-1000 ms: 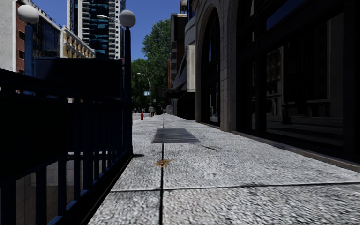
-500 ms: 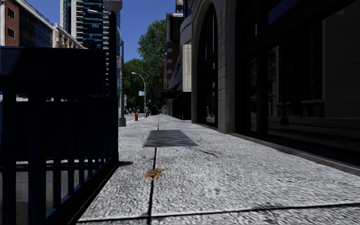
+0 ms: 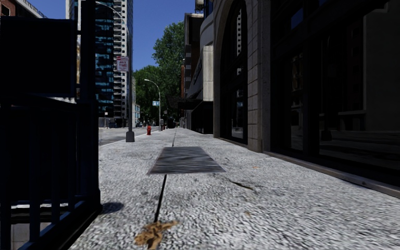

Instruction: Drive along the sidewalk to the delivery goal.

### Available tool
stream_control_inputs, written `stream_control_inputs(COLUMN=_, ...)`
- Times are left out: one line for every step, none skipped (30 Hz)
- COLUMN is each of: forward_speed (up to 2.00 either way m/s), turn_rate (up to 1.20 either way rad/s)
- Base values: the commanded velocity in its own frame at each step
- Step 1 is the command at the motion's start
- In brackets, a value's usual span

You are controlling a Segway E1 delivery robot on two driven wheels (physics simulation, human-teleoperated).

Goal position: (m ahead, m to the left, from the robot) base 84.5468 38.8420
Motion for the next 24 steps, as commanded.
stream_control_inputs(forward_speed=2.00, turn_rate=0.00)
stream_control_inputs(forward_speed=2.00, turn_rate=0.00)
stream_control_inputs(forward_speed=2.00, turn_rate=0.00)
stream_control_inputs(forward_speed=2.00, turn_rate=0.00)
stream_control_inputs(forward_speed=2.00, turn_rate=0.00)
stream_control_inputs(forward_speed=2.00, turn_rate=0.00)
stream_control_inputs(forward_speed=2.00, turn_rate=0.00)
stream_control_inputs(forward_speed=2.00, turn_rate=0.00)
stream_control_inputs(forward_speed=2.00, turn_rate=0.00)
stream_control_inputs(forward_speed=2.00, turn_rate=0.00)
stream_control_inputs(forward_speed=2.00, turn_rate=0.00)
stream_control_inputs(forward_speed=2.00, turn_rate=0.00)
stream_control_inputs(forward_speed=2.00, turn_rate=0.00)
stream_control_inputs(forward_speed=2.00, turn_rate=0.00)
stream_control_inputs(forward_speed=2.00, turn_rate=0.00)
stream_control_inputs(forward_speed=2.00, turn_rate=0.00)
stream_control_inputs(forward_speed=2.00, turn_rate=0.00)
stream_control_inputs(forward_speed=2.00, turn_rate=0.00)
stream_control_inputs(forward_speed=2.00, turn_rate=0.00)
stream_control_inputs(forward_speed=2.00, turn_rate=0.00)
stream_control_inputs(forward_speed=2.00, turn_rate=0.00)
stream_control_inputs(forward_speed=2.00, turn_rate=0.00)
stream_control_inputs(forward_speed=2.00, turn_rate=0.04)
stream_control_inputs(forward_speed=2.00, turn_rate=0.13)
